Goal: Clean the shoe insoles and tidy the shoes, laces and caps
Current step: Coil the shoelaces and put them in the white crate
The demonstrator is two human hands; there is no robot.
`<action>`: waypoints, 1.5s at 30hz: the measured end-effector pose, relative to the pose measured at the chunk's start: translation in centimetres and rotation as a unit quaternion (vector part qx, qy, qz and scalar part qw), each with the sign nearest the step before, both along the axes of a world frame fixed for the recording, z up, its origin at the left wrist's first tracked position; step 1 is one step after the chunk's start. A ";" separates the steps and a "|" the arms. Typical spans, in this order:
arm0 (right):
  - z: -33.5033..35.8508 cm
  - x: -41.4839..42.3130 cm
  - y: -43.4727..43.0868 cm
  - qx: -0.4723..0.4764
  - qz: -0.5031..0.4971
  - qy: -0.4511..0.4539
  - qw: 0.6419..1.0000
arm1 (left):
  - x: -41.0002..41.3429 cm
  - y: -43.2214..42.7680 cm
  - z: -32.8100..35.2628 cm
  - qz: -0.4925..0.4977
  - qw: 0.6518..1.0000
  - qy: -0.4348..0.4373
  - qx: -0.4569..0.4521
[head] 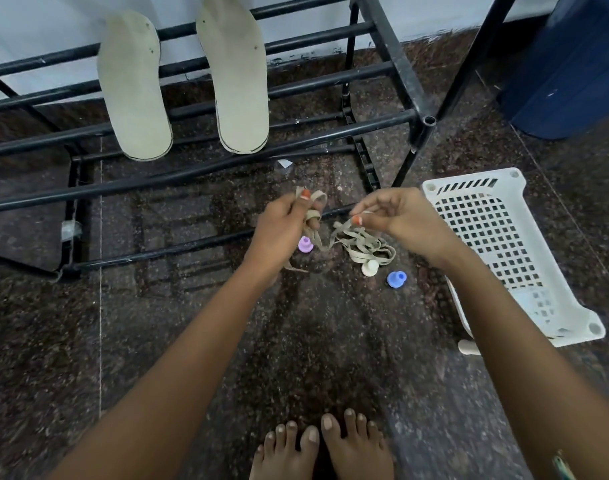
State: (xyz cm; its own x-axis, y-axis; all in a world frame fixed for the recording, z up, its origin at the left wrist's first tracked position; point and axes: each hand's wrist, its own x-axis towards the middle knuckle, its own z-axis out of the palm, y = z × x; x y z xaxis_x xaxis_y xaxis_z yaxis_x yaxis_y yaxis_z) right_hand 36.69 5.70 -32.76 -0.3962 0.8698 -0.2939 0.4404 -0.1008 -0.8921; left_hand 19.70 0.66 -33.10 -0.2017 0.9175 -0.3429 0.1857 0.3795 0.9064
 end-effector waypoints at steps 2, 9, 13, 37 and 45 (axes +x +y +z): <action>-0.4 -0.4 -0.2 0.004 0.019 -0.025 0.999 | 0.1 0.0 0.2 -0.038 0.998 0.040 -0.018; -0.4 -1.5 -0.7 0.040 0.020 -0.042 0.998 | -0.1 -0.2 0.7 -0.151 0.984 0.059 -0.074; 0.3 -2.3 -1.0 0.042 0.109 -0.002 0.993 | 0.3 -0.3 1.5 -0.216 0.973 0.049 -0.063; 0.5 -1.3 -1.5 0.101 0.104 -0.018 0.989 | -1.1 -0.4 0.9 -0.144 0.948 -0.252 -0.130; -0.5 -0.9 -1.0 0.078 -0.030 0.081 0.993 | -0.9 -0.7 1.4 -0.175 0.931 -0.290 -0.135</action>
State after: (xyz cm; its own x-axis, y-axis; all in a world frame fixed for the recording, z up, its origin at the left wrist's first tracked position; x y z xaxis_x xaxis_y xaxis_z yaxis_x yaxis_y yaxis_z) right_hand 35.78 4.71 -33.29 -0.3736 0.9232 -0.0901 0.2871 0.0227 -0.9576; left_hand 18.81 -0.06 -31.69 0.3852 0.7566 -0.5284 -0.1498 0.6162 0.7732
